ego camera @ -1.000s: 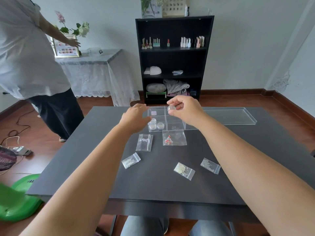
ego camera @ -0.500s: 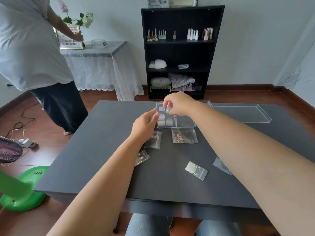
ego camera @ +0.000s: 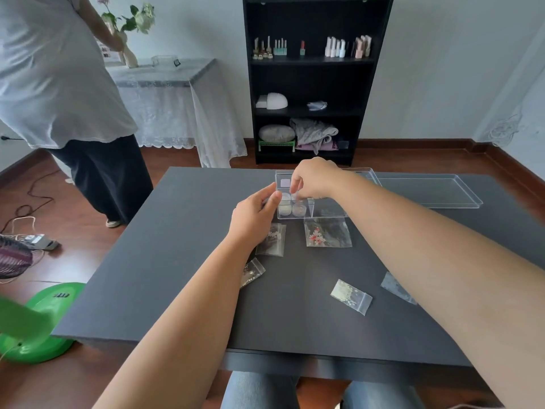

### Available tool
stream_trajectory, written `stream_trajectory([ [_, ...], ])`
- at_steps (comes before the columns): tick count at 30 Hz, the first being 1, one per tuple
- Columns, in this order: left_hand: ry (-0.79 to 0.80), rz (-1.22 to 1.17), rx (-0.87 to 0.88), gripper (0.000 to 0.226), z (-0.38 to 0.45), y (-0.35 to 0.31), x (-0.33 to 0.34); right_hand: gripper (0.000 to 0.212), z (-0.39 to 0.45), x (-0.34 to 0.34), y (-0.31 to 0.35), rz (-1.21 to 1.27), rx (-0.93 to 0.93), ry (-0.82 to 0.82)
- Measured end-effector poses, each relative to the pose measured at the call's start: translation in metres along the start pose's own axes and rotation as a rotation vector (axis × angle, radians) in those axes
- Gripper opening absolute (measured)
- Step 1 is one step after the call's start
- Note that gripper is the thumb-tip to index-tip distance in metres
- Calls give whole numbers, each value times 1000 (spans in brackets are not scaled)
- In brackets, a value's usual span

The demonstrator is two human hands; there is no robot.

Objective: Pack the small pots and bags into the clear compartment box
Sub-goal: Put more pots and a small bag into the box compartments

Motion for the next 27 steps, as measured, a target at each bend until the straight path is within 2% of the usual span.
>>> stream_trajectory([
  [4, 6, -8, 3, 46, 0, 0, 1, 9, 1, -1, 1, -57, 12, 1],
  [12, 11, -21, 0, 46, 0, 2, 1, 24, 0, 2, 4, -78, 20, 12],
  [20, 19, -15, 2, 46, -1, 2, 0, 28, -5, 4, 1, -11, -13, 19],
  [23, 71, -35, -22, 48, 1, 3, 1, 28, -16, -10, -1, 57, -56, -98],
  [27, 166, 58, -32, 46, 3, 3, -4, 27, -52, -32, -9, 169, -148, -377],
])
Point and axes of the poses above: each hand's wrist, its own z-axis towards the middle knuckle, its own x-axis out of the palm, y = z × x, the point moved 9 cm from there along z, towards the middle knuckle, and after that the axes turned 1 degree about -y, right-handed, at the moved point
